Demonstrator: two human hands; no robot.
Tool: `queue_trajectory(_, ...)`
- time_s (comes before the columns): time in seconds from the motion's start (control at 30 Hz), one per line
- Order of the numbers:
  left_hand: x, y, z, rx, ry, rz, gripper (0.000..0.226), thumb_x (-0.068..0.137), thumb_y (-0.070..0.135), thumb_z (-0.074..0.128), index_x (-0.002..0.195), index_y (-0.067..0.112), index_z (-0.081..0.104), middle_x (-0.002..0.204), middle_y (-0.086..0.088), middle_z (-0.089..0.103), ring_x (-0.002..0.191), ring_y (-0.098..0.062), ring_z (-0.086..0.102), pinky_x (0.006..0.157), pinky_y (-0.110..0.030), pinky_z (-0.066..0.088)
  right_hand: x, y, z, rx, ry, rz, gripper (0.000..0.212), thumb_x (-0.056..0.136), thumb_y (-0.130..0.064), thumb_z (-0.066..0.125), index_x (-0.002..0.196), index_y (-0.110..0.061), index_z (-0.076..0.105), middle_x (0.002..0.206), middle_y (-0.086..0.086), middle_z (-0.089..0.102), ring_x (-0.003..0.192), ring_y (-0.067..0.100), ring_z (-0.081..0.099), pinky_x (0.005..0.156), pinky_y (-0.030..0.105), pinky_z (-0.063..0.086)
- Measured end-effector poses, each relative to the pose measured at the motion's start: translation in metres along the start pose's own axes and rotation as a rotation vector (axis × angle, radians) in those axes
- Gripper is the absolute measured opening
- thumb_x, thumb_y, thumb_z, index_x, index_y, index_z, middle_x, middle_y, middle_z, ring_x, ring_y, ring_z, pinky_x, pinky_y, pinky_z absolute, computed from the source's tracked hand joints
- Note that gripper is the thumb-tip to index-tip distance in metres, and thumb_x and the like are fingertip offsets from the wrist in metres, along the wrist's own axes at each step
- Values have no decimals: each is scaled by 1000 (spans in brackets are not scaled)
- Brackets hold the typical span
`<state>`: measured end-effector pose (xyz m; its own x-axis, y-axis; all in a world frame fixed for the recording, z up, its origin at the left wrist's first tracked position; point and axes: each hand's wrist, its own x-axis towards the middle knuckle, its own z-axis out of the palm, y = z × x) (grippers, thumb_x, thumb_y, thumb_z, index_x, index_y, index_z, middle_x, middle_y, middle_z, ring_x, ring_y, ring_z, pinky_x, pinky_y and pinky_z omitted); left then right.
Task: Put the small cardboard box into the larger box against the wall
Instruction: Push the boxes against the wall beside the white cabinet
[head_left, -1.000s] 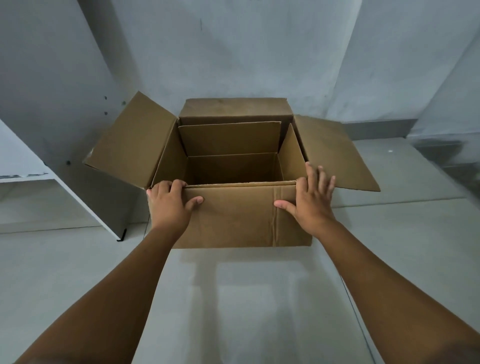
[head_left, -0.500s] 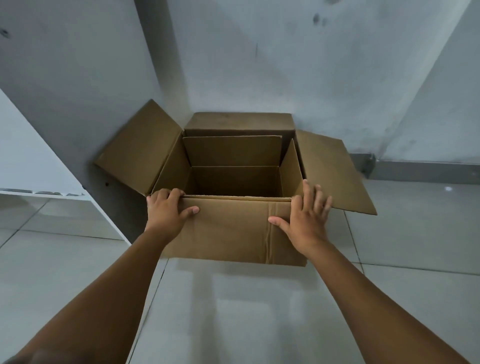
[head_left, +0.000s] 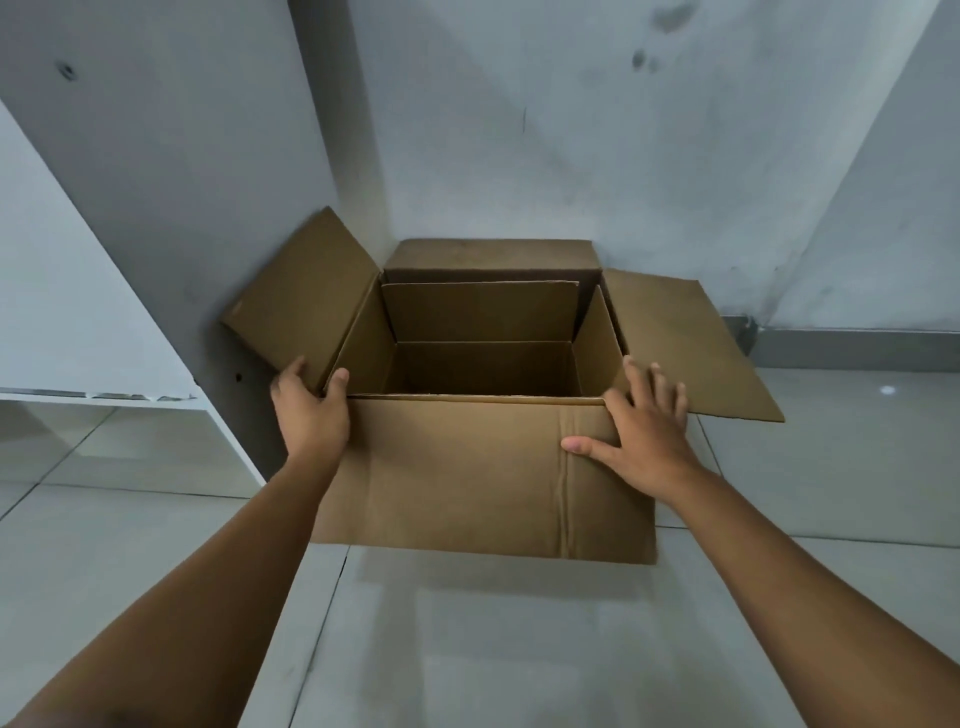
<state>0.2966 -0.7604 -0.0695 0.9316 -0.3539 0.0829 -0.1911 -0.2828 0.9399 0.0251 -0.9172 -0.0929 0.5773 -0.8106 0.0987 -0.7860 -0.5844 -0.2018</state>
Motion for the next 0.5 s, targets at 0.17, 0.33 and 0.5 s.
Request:
queue_trajectory(0.17,3,-4,-14,36,39,54,54,93,27,56,143,11,40,147,-9,40,116,-21,51,100,-29,38,-6,-16,6,39,27,-17,67,73,-72,49,115,-20,51,160,3,0,144,37,-5,117,58,1)
queue_trajectory(0.33,16,-16,-37,141,69,68,62,89,28,62,143,7,38,145,-15,39,130,-30,43,104,-35,37,-3,-49,16,53,32,-74,67,73,-72,47,115,-20,51,160,0,-1,144,38,-6,116,58,0)
queue_trajectory(0.5,12,-28,-37,356,-53,135,82,83,37,68,148,13,23,158,-15,7,147,-33,8,119,-46,19,8,-63,19,13,76,-60,69,73,-73,46,115,-19,50,160,1,4,144,39,0,115,58,2)
